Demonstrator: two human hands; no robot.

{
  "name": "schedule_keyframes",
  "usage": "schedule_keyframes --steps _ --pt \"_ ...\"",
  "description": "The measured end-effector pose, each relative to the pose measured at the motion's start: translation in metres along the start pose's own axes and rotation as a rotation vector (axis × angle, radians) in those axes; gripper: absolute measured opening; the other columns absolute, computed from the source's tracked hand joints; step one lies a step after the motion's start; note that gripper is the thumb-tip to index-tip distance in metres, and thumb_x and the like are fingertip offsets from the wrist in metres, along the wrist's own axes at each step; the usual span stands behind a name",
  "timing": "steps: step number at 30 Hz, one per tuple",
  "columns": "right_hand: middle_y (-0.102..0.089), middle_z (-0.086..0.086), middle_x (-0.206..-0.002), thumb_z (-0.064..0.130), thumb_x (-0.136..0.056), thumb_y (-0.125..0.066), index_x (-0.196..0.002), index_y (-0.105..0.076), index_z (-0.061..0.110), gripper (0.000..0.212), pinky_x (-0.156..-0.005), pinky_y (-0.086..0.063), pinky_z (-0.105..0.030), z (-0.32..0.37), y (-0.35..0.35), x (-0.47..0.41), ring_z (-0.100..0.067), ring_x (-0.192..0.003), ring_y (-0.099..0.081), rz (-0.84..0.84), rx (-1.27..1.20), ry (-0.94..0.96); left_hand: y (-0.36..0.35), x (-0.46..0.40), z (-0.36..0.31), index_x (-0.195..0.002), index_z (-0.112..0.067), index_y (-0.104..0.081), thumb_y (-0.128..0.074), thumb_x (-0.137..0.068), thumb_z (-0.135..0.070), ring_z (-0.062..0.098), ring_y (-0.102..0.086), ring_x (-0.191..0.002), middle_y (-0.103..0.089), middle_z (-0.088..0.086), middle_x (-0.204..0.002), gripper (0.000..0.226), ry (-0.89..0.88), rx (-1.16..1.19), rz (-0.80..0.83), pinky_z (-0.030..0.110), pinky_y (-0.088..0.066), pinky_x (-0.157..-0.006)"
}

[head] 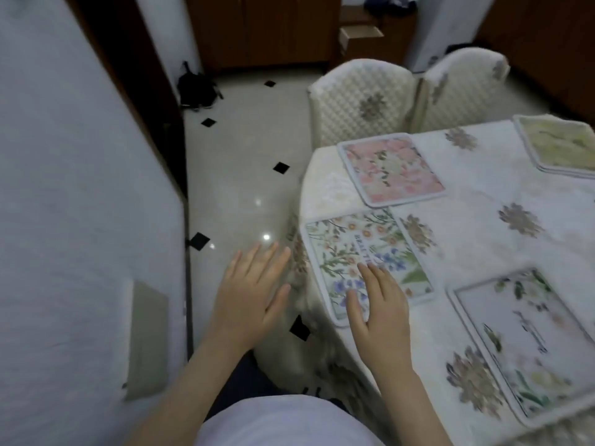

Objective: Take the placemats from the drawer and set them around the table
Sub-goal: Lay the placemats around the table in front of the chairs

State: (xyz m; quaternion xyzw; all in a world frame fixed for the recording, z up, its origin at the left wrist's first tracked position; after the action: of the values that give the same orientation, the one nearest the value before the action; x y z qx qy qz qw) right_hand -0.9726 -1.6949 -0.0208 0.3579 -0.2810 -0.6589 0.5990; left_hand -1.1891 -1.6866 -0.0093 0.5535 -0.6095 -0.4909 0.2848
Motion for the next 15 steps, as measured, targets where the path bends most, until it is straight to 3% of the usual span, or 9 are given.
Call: schedule_keyframes --steps 6,10,15 --pt "-0.051 -0.004 -0.142 0.048 -0.095 -0.033 -0.139 -0.051 0.015 0.058 -0.111 -0.034 -0.05 0.074 -0.077 -0.077 -0.023 -0.137 -0.04 0.039 -0.061 0.067 0.037 -0.014 0.111 -0.145 -0.016 -0.04 -0.027 -0.101 -0.041 0.025 -0.038 -0.137 -0.045 0.005 -0.146 0.052 0.18 -0.042 -0.04 0.045 -0.025 -0.115" --pt "-0.052 -0.005 -0.14 0.043 -0.096 -0.037 -0.137 -0.052 0.013 0.053 -0.106 -0.039 -0.049 0.131 -0.126 -0.132 -0.023 -0.133 -0.043 0.05 -0.059 0.157 0.064 -0.042 0.19 -0.144 -0.016 -0.042 -0.029 -0.1 -0.042 0.025 -0.039 -0.136 -0.046 0.004 -0.146 0.053 0.232 -0.038 -0.056 0.046 -0.026 -0.114" --pt "-0.045 -0.001 -0.148 0.043 -0.097 -0.034 -0.141 -0.047 0.02 0.052 -0.109 -0.034 -0.048 0.173 -0.166 -0.191 -0.021 -0.138 -0.037 0.088 0.065 0.215 0.085 -0.092 0.257 -0.145 -0.016 -0.041 -0.031 -0.099 -0.04 0.025 -0.038 -0.137 -0.046 0.006 -0.145 0.052 0.248 -0.03 -0.075 0.051 -0.029 -0.112"
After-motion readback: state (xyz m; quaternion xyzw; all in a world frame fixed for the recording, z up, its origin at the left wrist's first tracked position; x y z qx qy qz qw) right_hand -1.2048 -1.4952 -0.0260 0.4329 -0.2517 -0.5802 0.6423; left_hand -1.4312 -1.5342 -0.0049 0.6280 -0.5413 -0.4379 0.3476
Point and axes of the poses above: each hand's wrist, its own x-axis away from the middle knuckle, its own y-axis out of the back of the hand, z = x × y, the point moved 5 cm from there along -x, towards the middle knuckle
